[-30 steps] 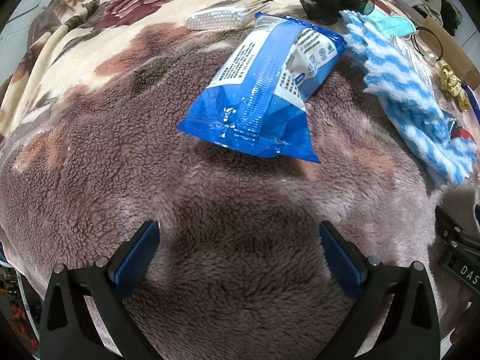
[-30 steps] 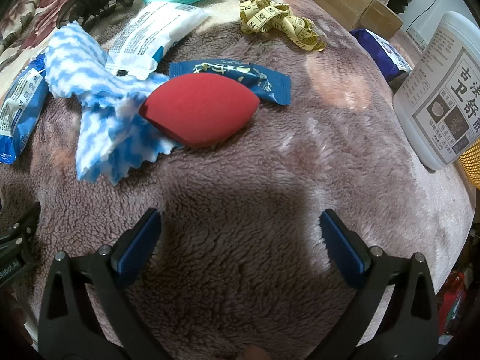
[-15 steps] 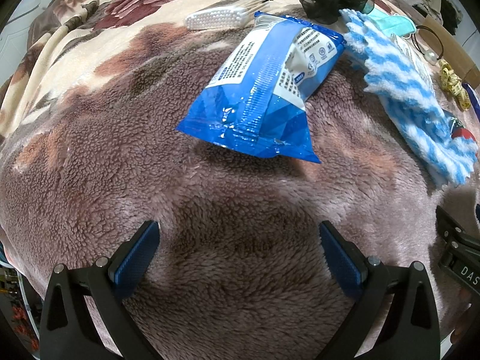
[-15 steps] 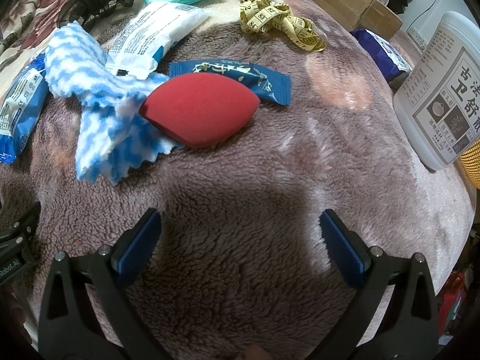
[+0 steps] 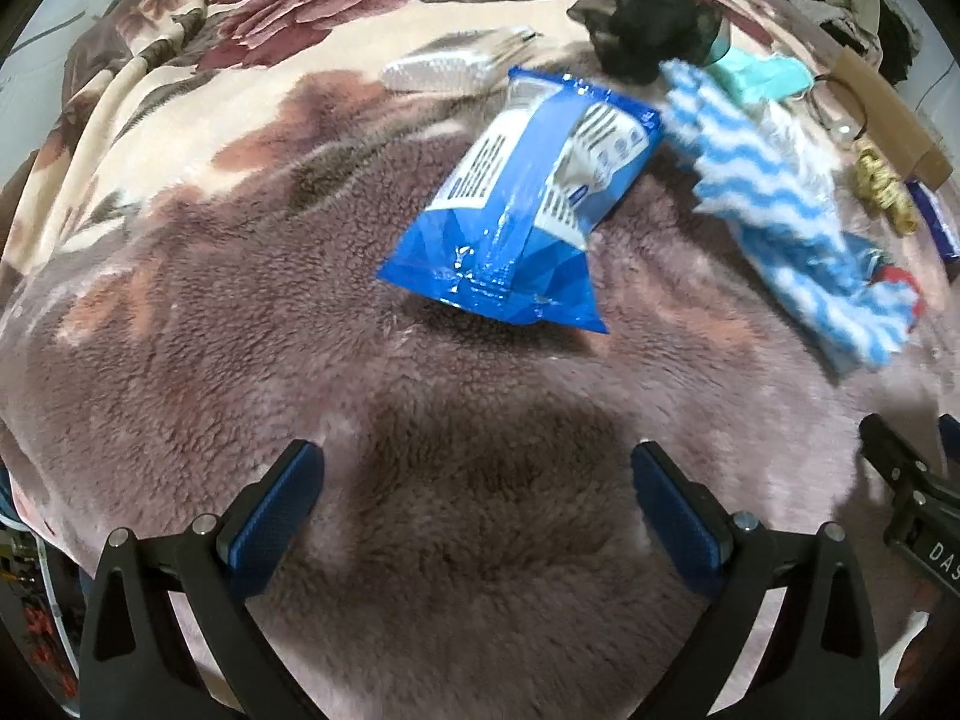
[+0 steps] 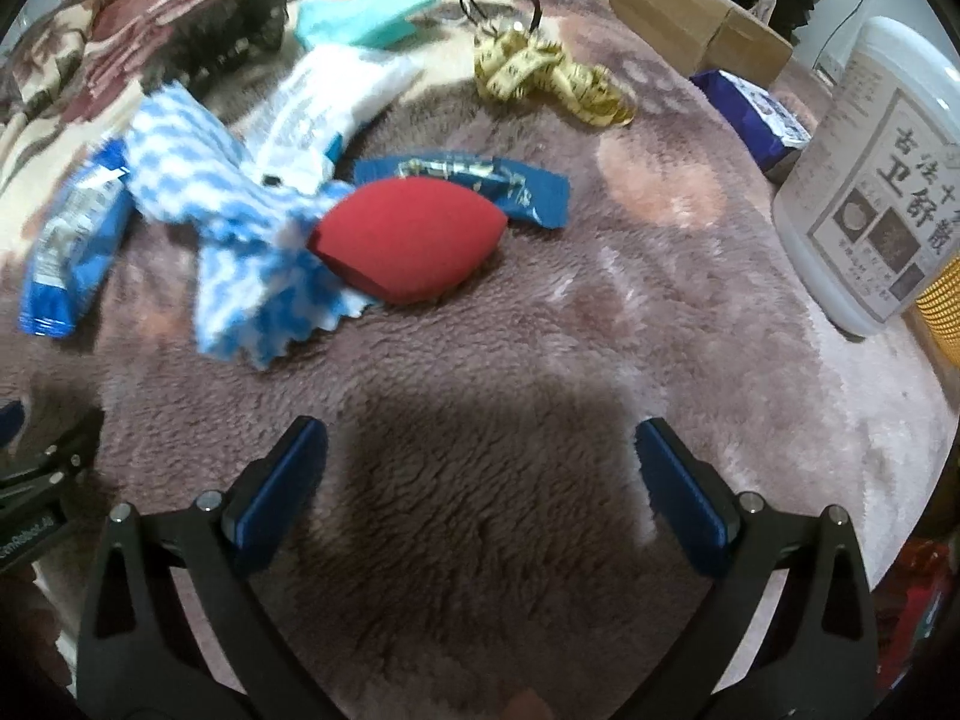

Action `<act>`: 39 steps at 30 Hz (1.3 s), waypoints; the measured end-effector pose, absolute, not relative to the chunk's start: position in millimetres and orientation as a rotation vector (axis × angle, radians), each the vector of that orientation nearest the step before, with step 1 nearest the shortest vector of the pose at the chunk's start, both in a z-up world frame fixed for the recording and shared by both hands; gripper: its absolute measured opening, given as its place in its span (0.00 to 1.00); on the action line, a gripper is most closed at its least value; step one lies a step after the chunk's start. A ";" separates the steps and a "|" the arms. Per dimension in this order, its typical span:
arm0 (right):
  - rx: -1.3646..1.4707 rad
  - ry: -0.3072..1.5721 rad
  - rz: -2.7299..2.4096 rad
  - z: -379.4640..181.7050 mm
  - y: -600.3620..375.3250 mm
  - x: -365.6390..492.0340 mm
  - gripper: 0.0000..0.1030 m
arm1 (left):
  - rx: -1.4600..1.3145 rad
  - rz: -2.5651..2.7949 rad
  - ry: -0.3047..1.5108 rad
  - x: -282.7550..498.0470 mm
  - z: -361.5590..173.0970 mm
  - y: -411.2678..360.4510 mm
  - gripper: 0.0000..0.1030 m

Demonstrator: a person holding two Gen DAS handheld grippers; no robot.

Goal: Organize soft objects
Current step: 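Move both grippers over the blue wipe pack and zigzag cloth, then grasp the blue wipe pack with the left gripper while the right grasps the zigzag cloth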

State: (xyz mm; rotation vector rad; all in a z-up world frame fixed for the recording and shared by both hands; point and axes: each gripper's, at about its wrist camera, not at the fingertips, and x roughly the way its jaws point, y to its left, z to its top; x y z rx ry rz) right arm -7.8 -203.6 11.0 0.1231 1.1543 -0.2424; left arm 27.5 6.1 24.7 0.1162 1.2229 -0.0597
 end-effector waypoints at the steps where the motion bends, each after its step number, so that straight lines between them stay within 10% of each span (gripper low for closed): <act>1: 0.130 1.156 -0.236 15.8 -204.0 -11.2 1.00 | 0.116 -0.064 1.228 26.7 28.2 7.0 1.00; 39: 0.143 1.174 -0.175 92.3 -203.5 2.3 1.00 | 0.121 -0.117 1.220 62.1 102.2 -7.8 1.00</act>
